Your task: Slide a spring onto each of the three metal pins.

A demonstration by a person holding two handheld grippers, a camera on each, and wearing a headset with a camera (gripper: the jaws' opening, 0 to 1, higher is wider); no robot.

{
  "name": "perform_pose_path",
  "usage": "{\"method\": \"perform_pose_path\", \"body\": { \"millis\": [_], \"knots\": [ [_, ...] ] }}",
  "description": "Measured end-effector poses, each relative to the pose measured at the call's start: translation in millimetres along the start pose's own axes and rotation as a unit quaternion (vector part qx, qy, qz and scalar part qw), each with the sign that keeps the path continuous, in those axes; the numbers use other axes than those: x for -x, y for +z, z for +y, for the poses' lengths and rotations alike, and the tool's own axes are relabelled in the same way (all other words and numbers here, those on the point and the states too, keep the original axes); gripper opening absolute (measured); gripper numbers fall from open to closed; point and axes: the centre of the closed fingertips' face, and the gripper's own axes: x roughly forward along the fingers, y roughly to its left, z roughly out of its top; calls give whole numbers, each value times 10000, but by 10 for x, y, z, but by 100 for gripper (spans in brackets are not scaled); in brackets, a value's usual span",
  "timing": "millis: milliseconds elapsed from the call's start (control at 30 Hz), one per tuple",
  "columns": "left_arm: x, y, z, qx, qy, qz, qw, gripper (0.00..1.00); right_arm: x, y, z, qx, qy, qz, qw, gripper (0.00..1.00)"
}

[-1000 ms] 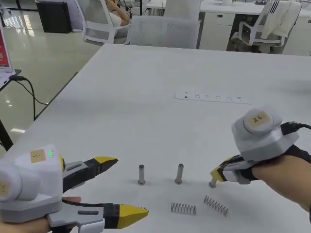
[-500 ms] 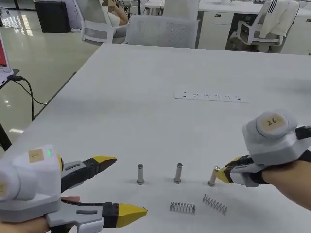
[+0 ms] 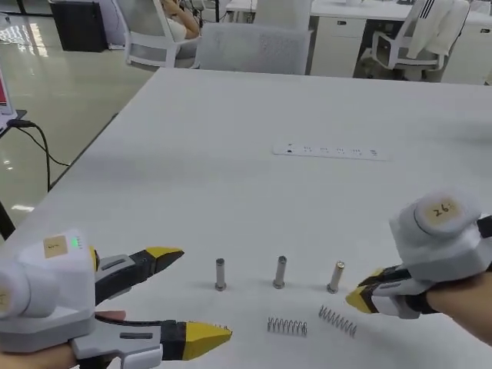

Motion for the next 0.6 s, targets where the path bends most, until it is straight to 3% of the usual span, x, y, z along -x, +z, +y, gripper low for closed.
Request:
{"method": "perform_pose_path", "body": {
  "millis": [100, 233, 600],
  "knots": [
    [-3, -5, -3, 3, -10, 8, 10000, 77, -47, -85, 92, 90, 206, 206, 9995, 13],
    [-3, -11, -6, 10, -20, 16, 10000, 77, -116, -198, 140, 354, 246, 488, 9979, 12],
    [-9, -26, -5, 36, -29, 31, 10000, 76, -213, -327, 171, 694, 270, 829, 9938, 10]
  ]
}}
